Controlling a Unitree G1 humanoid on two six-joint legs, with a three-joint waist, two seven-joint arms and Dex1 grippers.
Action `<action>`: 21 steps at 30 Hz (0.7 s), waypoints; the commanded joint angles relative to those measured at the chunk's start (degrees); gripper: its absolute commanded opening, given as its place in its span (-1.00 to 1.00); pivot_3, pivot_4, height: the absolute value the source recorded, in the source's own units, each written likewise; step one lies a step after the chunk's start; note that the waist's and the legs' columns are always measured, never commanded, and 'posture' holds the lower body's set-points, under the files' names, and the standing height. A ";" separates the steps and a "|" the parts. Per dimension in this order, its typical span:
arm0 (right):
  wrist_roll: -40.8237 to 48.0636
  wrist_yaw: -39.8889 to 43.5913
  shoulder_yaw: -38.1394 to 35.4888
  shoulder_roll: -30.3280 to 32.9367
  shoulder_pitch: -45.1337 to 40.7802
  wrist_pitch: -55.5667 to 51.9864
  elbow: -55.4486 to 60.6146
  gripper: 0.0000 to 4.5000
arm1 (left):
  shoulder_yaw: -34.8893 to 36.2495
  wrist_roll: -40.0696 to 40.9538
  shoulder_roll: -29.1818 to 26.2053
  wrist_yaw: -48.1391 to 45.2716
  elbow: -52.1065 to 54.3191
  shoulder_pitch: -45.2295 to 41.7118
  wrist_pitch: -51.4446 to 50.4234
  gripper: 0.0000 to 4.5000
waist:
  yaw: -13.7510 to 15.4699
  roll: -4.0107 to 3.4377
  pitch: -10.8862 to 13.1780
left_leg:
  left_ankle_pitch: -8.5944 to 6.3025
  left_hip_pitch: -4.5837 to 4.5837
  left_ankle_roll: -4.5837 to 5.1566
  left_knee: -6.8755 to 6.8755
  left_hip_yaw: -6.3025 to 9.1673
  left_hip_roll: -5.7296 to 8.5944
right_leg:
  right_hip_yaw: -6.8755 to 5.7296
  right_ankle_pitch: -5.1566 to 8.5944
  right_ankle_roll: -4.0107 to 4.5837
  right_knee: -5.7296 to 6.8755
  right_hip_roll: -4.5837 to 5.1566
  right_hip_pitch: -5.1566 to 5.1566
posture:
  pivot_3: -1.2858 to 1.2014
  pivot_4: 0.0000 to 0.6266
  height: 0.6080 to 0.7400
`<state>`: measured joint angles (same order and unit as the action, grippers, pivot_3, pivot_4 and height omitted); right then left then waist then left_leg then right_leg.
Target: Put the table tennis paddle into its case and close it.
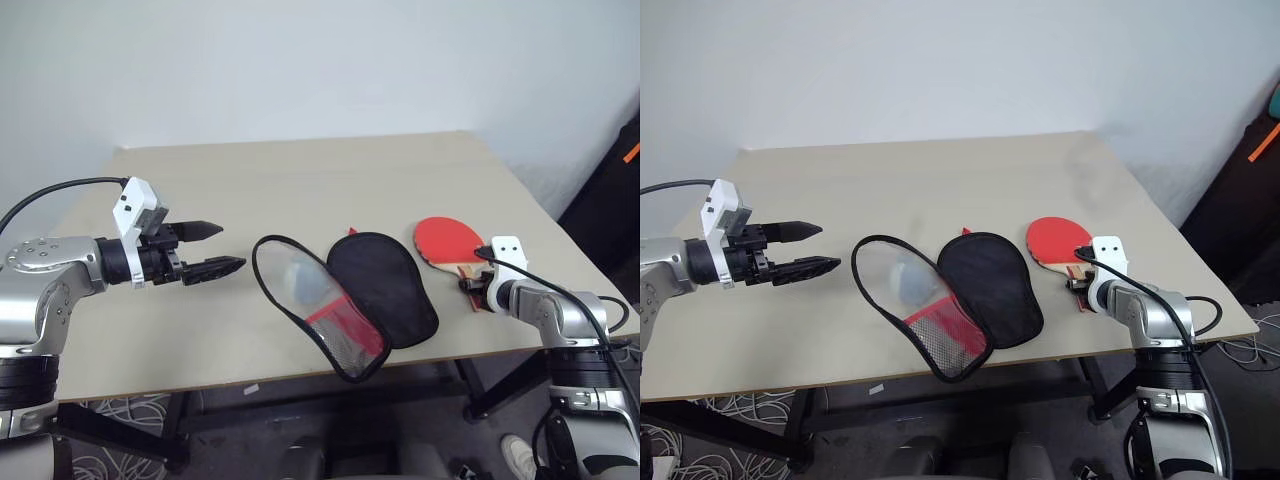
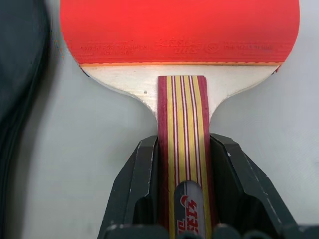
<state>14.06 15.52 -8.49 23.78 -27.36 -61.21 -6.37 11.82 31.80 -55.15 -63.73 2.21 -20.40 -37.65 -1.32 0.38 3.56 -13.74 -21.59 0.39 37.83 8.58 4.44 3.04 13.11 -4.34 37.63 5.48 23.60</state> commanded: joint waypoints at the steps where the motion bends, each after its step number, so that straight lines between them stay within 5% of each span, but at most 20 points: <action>1: 1.77 -0.26 -1.25 -1.36 -3.87 1.08 6.51 -0.50 | 0.33 -0.09 0.12 0.34 0.65 -0.41 0.49 1.00 | -0.04 -0.02 0.01 | 0.00 -0.01 0.00 -0.02 -0.01 0.00 | 0.02 0.00 0.00 0.00 -0.01 0.02 | 0.03 -1.00 0.36; 11: 5.59 -1.02 5.80 -8.73 -2.70 -10.82 22.99 -0.50 | 0.31 -0.27 0.26 0.28 0.79 -0.21 0.08 1.00 | -0.20 -0.04 0.01 | -0.05 -0.02 -0.08 -0.03 0.00 -0.19 | 0.11 -0.02 0.06 0.00 -0.34 0.10 | 0.03 -1.00 0.36; 21: 5.16 -4.13 10.05 -14.54 3.20 -16.12 27.83 -0.50 | 0.42 -0.16 0.09 0.48 1.15 0.15 -0.69 1.00 | 0.01 -0.05 0.02 | -0.08 -0.02 -0.14 -0.03 0.00 -0.24 | 0.14 -0.05 0.11 0.01 -0.44 0.17 | 0.03 -1.00 0.36</action>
<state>19.17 12.19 1.92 9.64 -23.29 -77.72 17.93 11.73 31.47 -54.62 -63.52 2.25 -19.67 -38.27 -1.31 0.33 3.58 -13.82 -21.63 0.24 37.79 8.56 4.17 3.19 13.05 -4.21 37.64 5.02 23.82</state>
